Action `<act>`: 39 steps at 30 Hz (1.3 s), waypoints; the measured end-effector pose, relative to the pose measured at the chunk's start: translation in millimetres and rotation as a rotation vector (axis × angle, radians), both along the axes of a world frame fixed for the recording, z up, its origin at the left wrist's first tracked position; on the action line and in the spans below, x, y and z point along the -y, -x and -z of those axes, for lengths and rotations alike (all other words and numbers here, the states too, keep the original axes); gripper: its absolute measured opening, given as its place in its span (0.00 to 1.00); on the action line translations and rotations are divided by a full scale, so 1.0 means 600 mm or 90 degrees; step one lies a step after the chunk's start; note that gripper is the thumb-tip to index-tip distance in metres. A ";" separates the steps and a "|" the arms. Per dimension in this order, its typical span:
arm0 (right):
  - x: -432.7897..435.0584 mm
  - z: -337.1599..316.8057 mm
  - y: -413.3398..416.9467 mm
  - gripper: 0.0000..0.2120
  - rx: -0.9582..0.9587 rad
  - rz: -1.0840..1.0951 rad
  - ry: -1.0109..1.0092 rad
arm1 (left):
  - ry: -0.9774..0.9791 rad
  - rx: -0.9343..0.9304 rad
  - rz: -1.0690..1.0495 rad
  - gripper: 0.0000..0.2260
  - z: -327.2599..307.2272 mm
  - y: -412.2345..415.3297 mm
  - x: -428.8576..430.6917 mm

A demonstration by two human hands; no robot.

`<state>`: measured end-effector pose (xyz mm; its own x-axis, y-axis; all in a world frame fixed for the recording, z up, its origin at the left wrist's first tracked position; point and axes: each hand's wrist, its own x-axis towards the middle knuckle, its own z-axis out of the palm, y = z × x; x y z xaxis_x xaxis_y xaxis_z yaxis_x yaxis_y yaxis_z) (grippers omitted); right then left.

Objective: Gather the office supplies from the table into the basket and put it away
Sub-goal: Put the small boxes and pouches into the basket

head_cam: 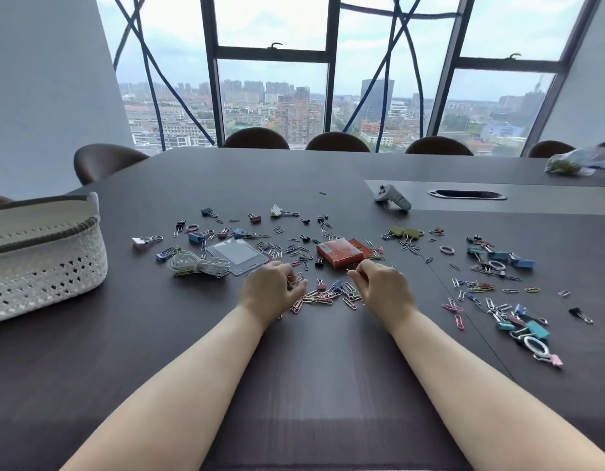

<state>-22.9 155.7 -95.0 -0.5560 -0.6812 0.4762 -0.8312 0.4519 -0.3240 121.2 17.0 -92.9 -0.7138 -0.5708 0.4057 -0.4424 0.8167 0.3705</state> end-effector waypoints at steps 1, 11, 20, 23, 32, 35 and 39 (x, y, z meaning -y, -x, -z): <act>0.000 -0.002 -0.001 0.14 0.006 0.000 0.007 | -0.016 -0.015 0.001 0.12 -0.002 -0.003 0.003; 0.129 -0.123 -0.104 0.12 0.106 -0.130 0.138 | 0.079 -0.151 -0.046 0.15 -0.144 -0.119 0.108; 0.324 -0.190 -0.259 0.12 0.155 -0.280 0.201 | 0.166 -0.118 -0.291 0.16 -0.236 -0.369 0.315; 0.362 -0.185 -0.299 0.13 0.167 -0.312 0.200 | 0.087 -0.036 -0.296 0.20 -0.202 -0.407 0.349; 0.433 -0.157 -0.367 0.10 0.205 -0.358 0.194 | 0.089 0.199 -0.224 0.26 -0.212 -0.430 0.364; 0.445 -0.151 -0.383 0.10 0.217 -0.373 0.189 | 0.109 0.125 -0.196 0.16 -0.206 -0.449 0.372; 0.455 -0.145 -0.395 0.11 0.219 -0.378 0.194 | 0.185 0.071 -0.229 0.18 -0.196 -0.476 0.379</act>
